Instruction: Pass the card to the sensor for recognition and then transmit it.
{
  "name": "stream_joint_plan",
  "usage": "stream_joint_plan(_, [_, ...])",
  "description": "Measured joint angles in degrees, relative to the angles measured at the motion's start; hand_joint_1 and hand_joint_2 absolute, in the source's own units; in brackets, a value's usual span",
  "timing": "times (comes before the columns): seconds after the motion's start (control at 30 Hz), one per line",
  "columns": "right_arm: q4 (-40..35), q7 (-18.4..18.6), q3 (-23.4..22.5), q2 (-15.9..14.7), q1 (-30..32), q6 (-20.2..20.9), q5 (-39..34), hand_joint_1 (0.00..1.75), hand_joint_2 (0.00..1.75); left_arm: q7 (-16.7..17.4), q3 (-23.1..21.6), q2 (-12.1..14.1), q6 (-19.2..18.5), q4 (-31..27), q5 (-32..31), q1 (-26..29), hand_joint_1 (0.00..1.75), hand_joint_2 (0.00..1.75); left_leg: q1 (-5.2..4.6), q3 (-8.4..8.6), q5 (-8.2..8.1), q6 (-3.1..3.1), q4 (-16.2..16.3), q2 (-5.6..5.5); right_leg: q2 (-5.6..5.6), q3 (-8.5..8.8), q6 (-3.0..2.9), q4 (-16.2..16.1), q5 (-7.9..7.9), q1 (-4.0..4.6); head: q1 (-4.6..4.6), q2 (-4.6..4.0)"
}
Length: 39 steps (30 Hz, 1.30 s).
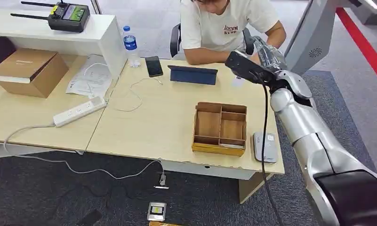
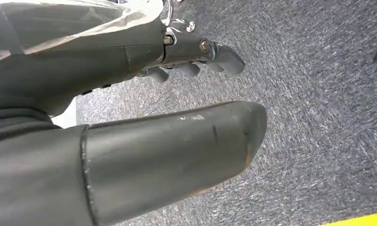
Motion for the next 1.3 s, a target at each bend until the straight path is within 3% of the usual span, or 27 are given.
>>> stream_joint_plan(0.07, [0.1,-1.0,0.0,0.0,-0.1,0.9,-2.7,0.00,0.00,0.0,0.0,0.0,0.1,0.0,0.3,0.1,0.00,0.00,0.00,-0.01,0.00,0.00,0.0,0.00,0.00,0.00,0.00,0.0,0.00,0.00,0.02,-0.02])
stream_joint_plan(0.17, [-0.1,-2.9,-1.0,0.1,-0.1,7.3,-11.6,0.00,0.00,-0.1,0.0,0.0,0.7,0.0,1.4,0.3,0.00,0.00,0.00,-0.01,0.00,0.00,0.0,0.00,0.00,0.01,0.00,0.0,0.00,0.00,0.00,-0.02])
stream_joint_plan(0.2, [-0.5,-3.0,-1.5,0.1,0.1,10.3,-15.6,0.00,1.75,-0.4,0.0,0.0,1.1,0.0,1.9,0.6,0.00,0.00,0.00,0.00,0.00,0.00,0.0,0.00,0.00,0.01,0.00,0.0,0.00,0.00,0.00,-0.02])
stream_joint_plan(0.23, [-1.3,-3.1,-2.1,0.1,0.4,14.0,-19.4,0.00,1.75,-0.5,0.1,0.0,1.5,0.0,2.5,0.9,0.00,0.00,0.00,0.01,0.00,0.00,0.0,0.00,0.00,0.01,0.00,0.0,0.00,0.00,0.00,-0.02])
stream_joint_plan(0.33, [-4.7,-0.8,-2.8,-0.3,2.9,19.1,-28.0,0.00,1.75,-0.7,0.2,0.0,1.8,0.0,3.5,1.5,0.00,0.00,0.04,0.04,-0.01,0.00,0.0,0.03,0.00,0.02,-0.01,0.0,-0.03,0.00,0.02,0.00])
stream_joint_plan(0.47, [-13.0,4.4,-2.7,-2.2,10.8,18.4,-34.8,0.00,1.75,-0.1,0.4,0.0,1.8,0.0,3.4,2.0,0.00,0.00,0.12,0.07,-0.02,0.00,0.0,-0.01,-0.02,0.07,-0.02,-0.1,-0.05,0.03,-0.02,-0.02])
stream_joint_plan(0.6, [-20.1,6.5,-2.7,-5.1,19.3,16.4,-36.9,0.00,1.75,0.0,0.6,0.0,2.4,0.0,3.0,2.2,0.00,0.00,0.11,0.07,-0.05,0.02,0.0,-0.02,0.00,0.08,-0.02,-0.1,-0.04,0.02,0.02,0.00])
stream_joint_plan(0.8, [-31.1,9.4,-2.8,-8.2,30.7,16.7,-37.0,0.00,1.75,-0.3,0.6,0.0,2.6,0.0,2.1,2.3,0.00,0.00,0.11,0.08,-0.09,0.00,0.0,-0.04,0.01,0.07,-0.03,-0.1,-0.04,0.03,0.00,0.00])
stream_joint_plan(1.0, [-39.3,10.7,-3.4,-10.5,37.2,16.4,-35.9,0.00,1.75,-0.5,0.6,0.0,2.6,0.0,1.7,2.3,0.00,0.00,0.12,0.07,-0.09,-0.01,0.0,-0.02,0.02,0.07,-0.04,-0.1,-0.05,0.06,0.00,0.00])
stream_joint_plan(1.3, [-45.2,8.0,-3.4,-12.2,40.3,10.5,-22.0,0.00,1.75,-0.9,0.6,0.0,2.7,0.0,1.2,2.2,0.00,0.00,0.12,0.06,-0.08,-0.01,0.0,-0.01,0.02,0.08,-0.04,-0.1,-0.05,0.05,0.00,0.00])
